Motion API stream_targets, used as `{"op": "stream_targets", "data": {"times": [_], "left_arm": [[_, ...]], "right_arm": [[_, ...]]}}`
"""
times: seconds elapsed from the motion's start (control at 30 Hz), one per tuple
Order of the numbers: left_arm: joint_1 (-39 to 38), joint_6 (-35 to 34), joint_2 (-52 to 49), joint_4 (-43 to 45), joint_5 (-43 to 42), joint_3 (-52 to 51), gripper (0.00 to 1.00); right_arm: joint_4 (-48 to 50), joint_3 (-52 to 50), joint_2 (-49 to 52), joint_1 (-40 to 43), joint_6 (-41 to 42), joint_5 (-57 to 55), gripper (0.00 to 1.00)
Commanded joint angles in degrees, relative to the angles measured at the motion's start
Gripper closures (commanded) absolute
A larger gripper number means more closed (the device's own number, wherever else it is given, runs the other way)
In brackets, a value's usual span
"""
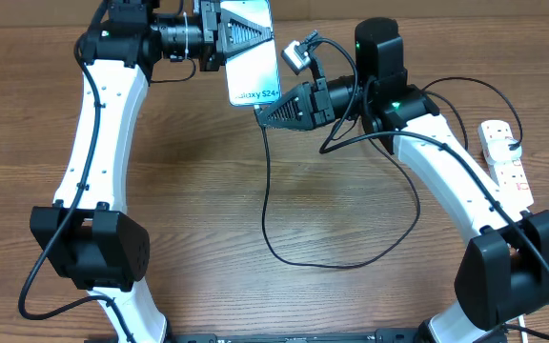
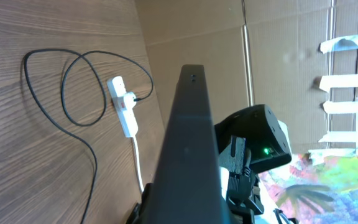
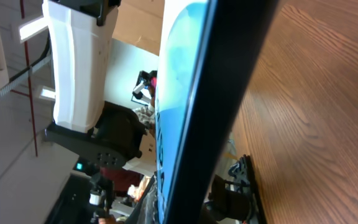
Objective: Plug charger to phone and switch on socket
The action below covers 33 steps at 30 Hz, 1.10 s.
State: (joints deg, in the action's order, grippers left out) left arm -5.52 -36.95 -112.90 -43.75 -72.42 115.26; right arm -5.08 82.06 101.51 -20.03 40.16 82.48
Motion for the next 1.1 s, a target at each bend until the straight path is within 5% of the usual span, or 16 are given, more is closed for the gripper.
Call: {"op": "stream_targets", "data": {"times": [0.0, 0.47, 1.07], "left_arm": [[-3.2, 3.2, 0.5, -2.4, -2.8, -0.1, 0.96], [-3.8, 12.2, 0.5, -3.2, -2.4, -0.1, 0.96], [-3.9, 12.1, 0.5, -13.4, -1.9, -0.1, 0.96]], "right_arm": [[2.3, 2.0, -1.7, 0.2, 2.4, -10.5, 0.96], [5.0, 2.0, -1.7, 0.2, 9.2, -15.0, 0.96], [6.4, 2.0, -1.7, 0.2, 7.8, -22.4, 0.96]]}}
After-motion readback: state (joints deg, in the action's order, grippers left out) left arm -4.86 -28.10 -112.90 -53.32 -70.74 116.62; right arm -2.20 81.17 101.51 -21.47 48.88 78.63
